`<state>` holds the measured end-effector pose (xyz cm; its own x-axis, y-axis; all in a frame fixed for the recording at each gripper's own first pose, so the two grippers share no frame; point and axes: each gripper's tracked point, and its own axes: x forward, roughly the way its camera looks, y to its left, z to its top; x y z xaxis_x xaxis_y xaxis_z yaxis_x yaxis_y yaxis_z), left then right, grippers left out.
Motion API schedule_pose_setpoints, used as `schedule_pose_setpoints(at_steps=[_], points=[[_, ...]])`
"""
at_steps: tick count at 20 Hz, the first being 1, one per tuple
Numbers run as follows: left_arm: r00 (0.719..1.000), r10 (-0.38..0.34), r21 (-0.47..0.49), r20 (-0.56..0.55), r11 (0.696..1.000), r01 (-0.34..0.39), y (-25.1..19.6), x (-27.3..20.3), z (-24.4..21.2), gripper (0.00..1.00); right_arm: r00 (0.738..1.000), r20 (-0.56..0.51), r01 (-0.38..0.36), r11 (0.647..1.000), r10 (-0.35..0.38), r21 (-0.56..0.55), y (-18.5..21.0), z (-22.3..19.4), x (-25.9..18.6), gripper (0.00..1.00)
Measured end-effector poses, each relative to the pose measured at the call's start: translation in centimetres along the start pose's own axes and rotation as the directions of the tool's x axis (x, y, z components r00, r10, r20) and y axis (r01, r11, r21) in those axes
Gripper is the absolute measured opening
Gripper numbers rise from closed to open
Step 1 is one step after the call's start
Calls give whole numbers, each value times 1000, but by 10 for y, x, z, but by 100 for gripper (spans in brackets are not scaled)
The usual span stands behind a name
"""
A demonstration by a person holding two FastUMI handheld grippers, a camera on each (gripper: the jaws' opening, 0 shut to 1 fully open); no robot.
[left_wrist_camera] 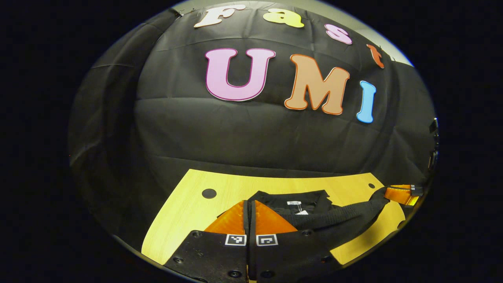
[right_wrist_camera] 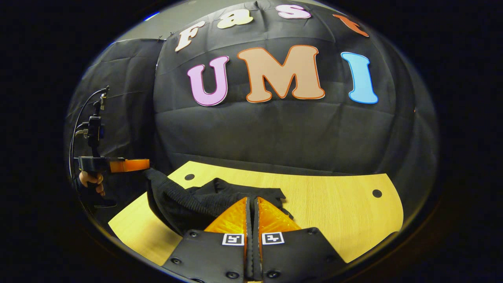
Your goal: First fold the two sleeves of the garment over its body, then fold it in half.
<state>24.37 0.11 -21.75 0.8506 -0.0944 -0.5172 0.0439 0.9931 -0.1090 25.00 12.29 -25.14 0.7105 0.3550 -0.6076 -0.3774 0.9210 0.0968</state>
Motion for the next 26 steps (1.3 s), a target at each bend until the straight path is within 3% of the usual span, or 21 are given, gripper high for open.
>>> schedule_pose_setpoints(at_steps=[10, 11, 12, 13, 16, 17, 21, 22, 23, 26], points=[[998, 39, 18, -49, 999, -38, -10, 94, -3, 0, 999, -41, -15, 1000, 16, 8, -34, 18, 93, 2], [997, 53, 28, -56, 998, -51, -9, 102, -6, 0, 999, -50, -15, 1000, 15, 14, -37, 17, 98, 2], [992, 112, 62, -61, 992, -108, -1, 104, -8, 0, 997, -74, 4, 1000, -2, 25, -42, 13, 101, 2], [985, 161, 92, -58, 984, -156, 9, 102, -4, 24, 998, -65, 16, 999, -13, 32, -48, 11, 106, 6], [981, 193, 73, -25, 979, -190, 7, 100, -1, 98, 998, 22, 56, 998, -56, 31, -63, 32, 100, 96], [983, 186, 54, 3, 981, -186, 6, 97, 9, 92, 997, 44, 66, 997, -67, 30, -66, 38, 98, 98], [974, 219, 46, 62, 974, -222, 10, 81, 32, 92, 996, 65, 56, 998, -58, 41, -63, 46, 85, 99], [972, 223, 33, 70, 974, -226, 10, 74, 36, 96, 995, 85, 40, 998, -45, 53, -58, 51, 79, 99], [971, 227, 16, 81, 973, -229, 9, 64, 41, 92, 993, 112, 32, 998, -39, 59, -52, 57, 71, 95], [965, 208, -17, 160, 978, -208, 3, 25, 68, 92, 985, 169, 34, 999, -40, 38, -36, 76, 34, 98]])
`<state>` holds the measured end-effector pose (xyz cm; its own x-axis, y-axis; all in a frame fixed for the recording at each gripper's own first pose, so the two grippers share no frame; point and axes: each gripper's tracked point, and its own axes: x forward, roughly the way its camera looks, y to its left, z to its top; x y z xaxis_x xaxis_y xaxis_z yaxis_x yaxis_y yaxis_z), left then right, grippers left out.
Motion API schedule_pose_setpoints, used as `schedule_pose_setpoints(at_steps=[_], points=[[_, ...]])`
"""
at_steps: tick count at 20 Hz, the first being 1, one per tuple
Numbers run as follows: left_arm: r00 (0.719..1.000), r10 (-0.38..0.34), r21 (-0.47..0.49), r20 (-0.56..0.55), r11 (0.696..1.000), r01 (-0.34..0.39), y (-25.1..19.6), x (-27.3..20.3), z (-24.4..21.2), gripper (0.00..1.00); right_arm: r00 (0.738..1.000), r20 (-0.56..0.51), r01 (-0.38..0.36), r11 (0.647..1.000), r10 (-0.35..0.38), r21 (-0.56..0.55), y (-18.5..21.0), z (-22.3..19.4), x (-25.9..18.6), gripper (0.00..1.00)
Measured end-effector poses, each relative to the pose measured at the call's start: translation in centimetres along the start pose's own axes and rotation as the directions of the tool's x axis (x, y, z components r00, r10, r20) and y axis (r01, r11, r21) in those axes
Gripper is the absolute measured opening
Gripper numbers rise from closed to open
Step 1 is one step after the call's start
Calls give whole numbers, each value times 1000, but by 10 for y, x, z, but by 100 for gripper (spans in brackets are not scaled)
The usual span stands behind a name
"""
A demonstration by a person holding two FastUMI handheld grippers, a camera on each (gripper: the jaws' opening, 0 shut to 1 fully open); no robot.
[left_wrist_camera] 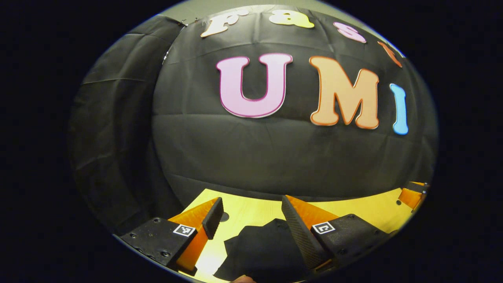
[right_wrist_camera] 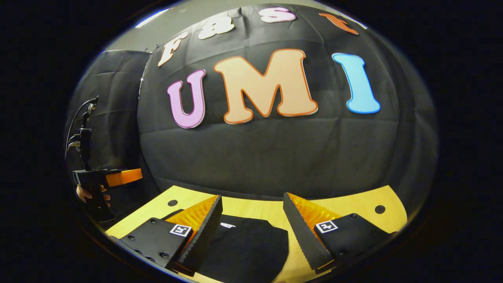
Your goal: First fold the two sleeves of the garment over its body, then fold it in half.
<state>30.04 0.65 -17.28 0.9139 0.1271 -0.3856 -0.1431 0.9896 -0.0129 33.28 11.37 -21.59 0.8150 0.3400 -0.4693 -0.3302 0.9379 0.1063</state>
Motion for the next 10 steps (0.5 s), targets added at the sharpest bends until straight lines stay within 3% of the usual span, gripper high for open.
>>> schedule_pose_setpoints(at_steps=[1, 3, 4, 5, 10], points=[[999, -3, -1, 45, 1000, 3, 3, -14, 15, 92, 1000, 14, -4, 1000, 5, -5, 7, 6, -14, 94], [995, -14, 10, 98, 1000, 13, 8, -43, 33, 95, 998, 58, -3, 1000, 5, -20, 22, 18, -44, 94], [994, -18, 16, 111, 1000, 16, 13, -59, 38, 91, 997, 77, 3, 1000, -1, -29, 28, 22, -62, 98], [992, -21, 19, 126, 1000, 18, 17, -79, 42, 94, 995, 98, 5, 999, -1, -36, 35, 25, -78, 94], [984, -41, 20, 176, 999, 38, 32, -178, 48, 91, 989, 147, 25, 997, -14, -71, 71, 10, -172, 98]])
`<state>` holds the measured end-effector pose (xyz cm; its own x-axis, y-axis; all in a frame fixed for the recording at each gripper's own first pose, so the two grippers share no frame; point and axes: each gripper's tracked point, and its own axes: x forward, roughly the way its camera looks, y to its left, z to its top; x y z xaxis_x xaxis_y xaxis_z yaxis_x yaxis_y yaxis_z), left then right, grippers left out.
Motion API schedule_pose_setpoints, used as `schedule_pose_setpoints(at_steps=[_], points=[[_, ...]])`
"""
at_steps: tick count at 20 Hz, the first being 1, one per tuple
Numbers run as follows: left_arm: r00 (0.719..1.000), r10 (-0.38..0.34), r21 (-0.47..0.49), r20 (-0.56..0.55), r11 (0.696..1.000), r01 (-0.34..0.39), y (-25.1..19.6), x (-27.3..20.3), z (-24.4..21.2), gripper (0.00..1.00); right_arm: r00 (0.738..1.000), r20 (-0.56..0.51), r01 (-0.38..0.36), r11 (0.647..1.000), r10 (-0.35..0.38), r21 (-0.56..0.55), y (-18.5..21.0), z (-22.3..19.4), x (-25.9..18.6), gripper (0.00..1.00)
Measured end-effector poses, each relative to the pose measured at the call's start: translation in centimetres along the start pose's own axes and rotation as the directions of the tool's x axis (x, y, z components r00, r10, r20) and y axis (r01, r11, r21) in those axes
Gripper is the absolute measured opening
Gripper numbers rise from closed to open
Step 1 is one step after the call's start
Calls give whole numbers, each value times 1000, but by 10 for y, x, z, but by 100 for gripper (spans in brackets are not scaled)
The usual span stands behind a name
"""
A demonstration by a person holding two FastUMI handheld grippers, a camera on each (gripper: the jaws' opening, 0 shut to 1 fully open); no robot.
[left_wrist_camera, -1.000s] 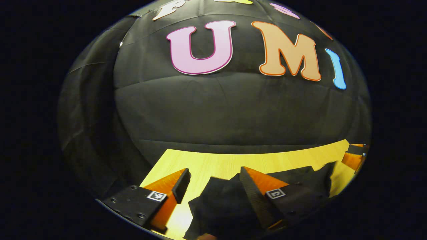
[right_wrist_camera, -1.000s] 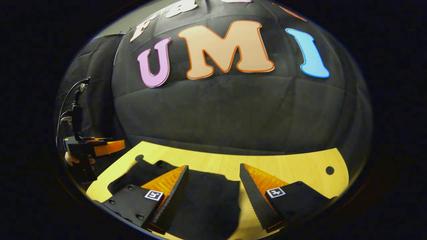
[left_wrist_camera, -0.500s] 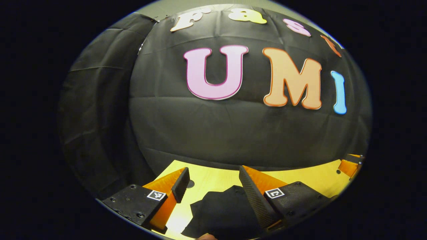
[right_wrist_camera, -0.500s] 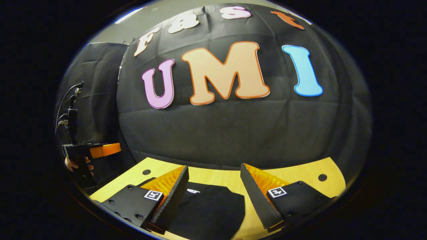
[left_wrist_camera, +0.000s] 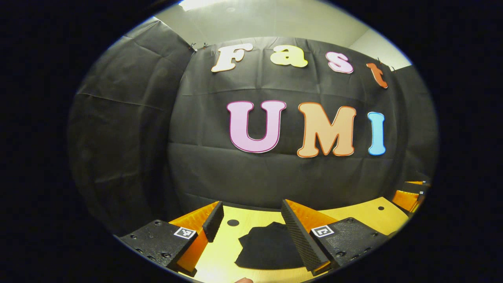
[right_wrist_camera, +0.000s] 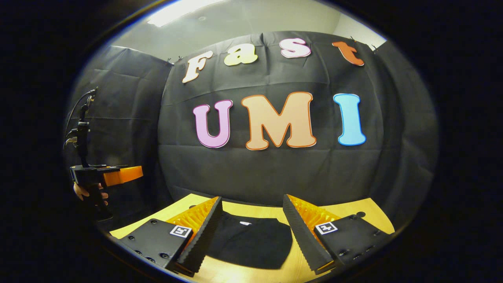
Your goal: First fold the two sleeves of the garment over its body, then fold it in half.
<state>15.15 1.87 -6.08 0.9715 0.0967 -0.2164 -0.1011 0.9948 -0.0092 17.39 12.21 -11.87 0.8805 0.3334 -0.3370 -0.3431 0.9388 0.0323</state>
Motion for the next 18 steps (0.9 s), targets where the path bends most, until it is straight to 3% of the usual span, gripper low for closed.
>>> schedule_pose_setpoints(at_steps=[1, 2, 3, 4, 9, 11, 12, 18], points=[[1000, -1, 9, 10, 1000, 1, 1, -20, 2, 94, 1000, 22, 1, 1000, -1, -8, 6, 1, -20, 94], [1000, -6, 18, 23, 1000, 5, 1, -41, 4, 94, 1000, 30, 2, 1000, -1, -14, 12, -2, -38, 100], [999, -12, 32, 31, 999, 11, 1, -60, 4, 90, 999, 40, 2, 1000, -1, -22, 18, -5, -56, 94], [999, -17, 49, 51, 999, 14, 1, -78, 8, 94, 999, 49, 4, 1000, -2, -27, 23, -8, -73, 97], [991, -49, 71, 122, 997, 41, -6, -158, 22, 94, 998, 58, 8, 1000, -7, -15, 47, -25, -147, 96], [988, -57, 74, 142, 996, 46, -6, -179, 27, 94, 997, 78, 13, 1000, -13, -8, 51, -24, -169, 94], [987, -61, 75, 147, 996, 50, -5, -187, 28, 90, 996, 86, 12, 1000, -12, -4, 53, -24, -177, 94], [980, -49, 89, 191, 995, 33, 3, -209, 48, 94, 993, 114, 11, 999, -15, 37, 52, -16, -200, 100]])
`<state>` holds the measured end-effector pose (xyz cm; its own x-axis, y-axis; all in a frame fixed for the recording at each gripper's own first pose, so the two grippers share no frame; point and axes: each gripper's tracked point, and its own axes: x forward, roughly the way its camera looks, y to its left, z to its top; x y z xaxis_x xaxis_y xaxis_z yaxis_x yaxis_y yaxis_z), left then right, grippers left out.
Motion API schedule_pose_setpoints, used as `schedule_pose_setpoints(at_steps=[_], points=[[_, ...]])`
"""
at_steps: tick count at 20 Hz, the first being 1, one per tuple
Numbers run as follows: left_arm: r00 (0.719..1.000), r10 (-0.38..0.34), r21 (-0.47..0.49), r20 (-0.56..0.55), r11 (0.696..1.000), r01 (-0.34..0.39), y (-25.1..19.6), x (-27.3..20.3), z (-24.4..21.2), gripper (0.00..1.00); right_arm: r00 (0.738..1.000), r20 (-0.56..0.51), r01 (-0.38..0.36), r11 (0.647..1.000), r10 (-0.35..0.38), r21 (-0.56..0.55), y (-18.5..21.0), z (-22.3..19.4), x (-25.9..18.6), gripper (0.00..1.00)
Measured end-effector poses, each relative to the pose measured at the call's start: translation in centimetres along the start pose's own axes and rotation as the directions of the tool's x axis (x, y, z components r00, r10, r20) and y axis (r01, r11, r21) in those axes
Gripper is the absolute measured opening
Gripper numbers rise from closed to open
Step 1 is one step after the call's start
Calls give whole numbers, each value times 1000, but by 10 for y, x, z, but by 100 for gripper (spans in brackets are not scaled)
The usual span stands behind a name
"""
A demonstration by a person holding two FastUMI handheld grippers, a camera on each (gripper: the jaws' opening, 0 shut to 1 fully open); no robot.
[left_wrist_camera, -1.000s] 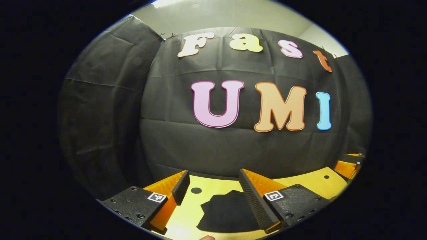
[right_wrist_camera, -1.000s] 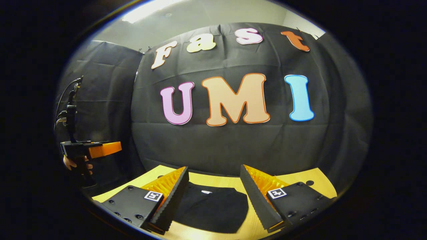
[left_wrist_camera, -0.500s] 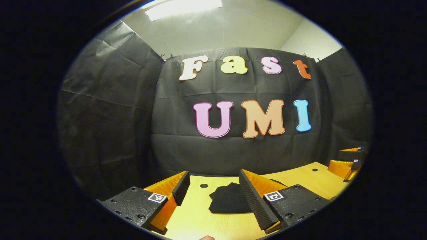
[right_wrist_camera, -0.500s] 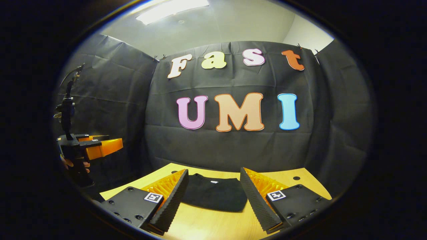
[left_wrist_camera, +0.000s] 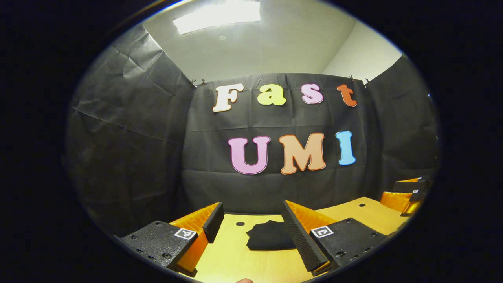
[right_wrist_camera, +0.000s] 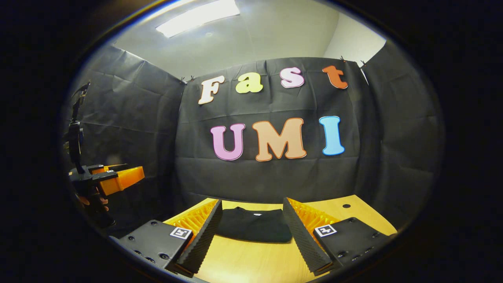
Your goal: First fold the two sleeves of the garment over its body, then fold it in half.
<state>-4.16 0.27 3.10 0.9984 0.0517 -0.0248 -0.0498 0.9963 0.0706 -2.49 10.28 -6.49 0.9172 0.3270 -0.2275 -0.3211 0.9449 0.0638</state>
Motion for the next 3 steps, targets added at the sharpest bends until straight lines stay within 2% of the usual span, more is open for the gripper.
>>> schedule_pose_setpoints(at_steps=[2, 3], points=[[1000, 2, -7, 4, 1000, -2, 1, 3, 3, 90, 1000, 13, 12, 1000, -12, -2, -4, 5, -2, 97], [1000, 12, -17, 9, 1000, -12, 4, 4, 6, 94, 1000, 15, 19, 1000, -19, -4, -7, 6, -2, 97]])
